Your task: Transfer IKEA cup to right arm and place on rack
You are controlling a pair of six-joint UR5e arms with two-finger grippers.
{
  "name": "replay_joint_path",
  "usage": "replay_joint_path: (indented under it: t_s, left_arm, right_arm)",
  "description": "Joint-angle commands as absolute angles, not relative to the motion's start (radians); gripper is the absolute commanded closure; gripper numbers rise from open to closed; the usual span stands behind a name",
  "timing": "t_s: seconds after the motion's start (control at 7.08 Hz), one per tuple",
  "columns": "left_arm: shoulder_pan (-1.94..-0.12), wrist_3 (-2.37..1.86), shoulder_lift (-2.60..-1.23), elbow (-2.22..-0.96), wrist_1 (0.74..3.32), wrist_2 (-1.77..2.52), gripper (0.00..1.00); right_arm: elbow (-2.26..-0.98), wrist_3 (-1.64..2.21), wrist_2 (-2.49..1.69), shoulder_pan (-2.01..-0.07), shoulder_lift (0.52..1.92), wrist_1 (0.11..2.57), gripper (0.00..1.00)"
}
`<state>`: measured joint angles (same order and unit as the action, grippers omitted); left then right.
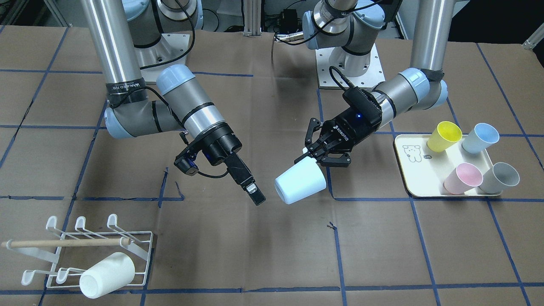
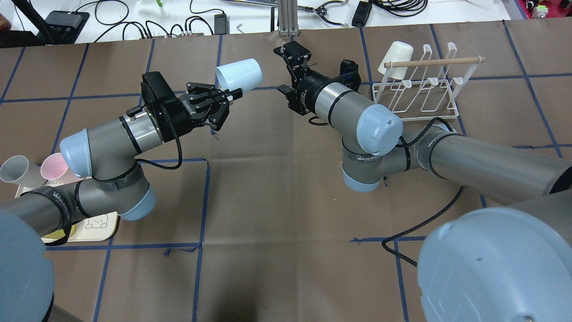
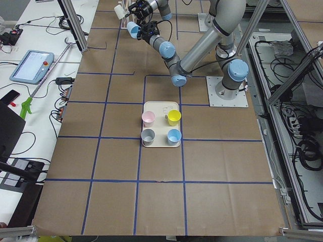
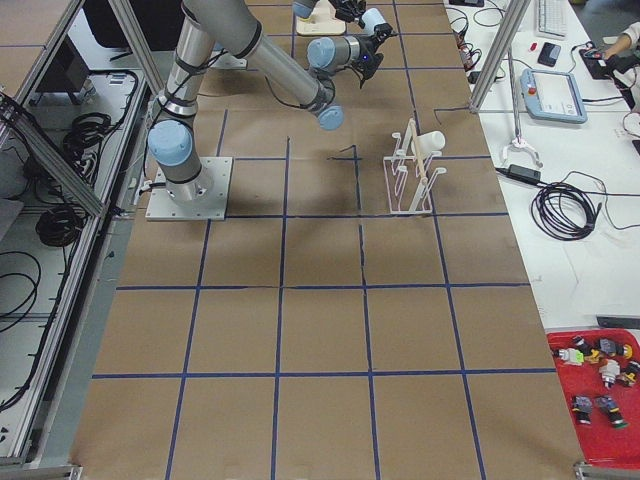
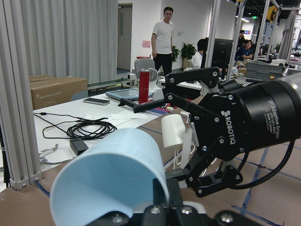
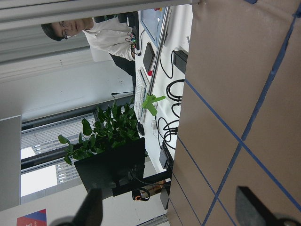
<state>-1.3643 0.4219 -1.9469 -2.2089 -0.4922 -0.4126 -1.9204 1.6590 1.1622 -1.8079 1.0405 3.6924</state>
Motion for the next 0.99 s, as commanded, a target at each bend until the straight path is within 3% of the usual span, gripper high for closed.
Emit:
replay_joint_path:
  t_s: [0.0,0.85]
  left_arm:
    - [-1.367,0.422,-1.948,-2.209,-0.492,-0.413,0.94]
    - [-1.367,0.411,-1.947,-2.209,-0.494,-0.413,0.93]
  right_arm:
    - [-1.911,1.664,1.163,-1.827,1.040,3.691,0.01]
    - [-1.882,1.666,1.173,-1.873,1.034,3.688,0.01]
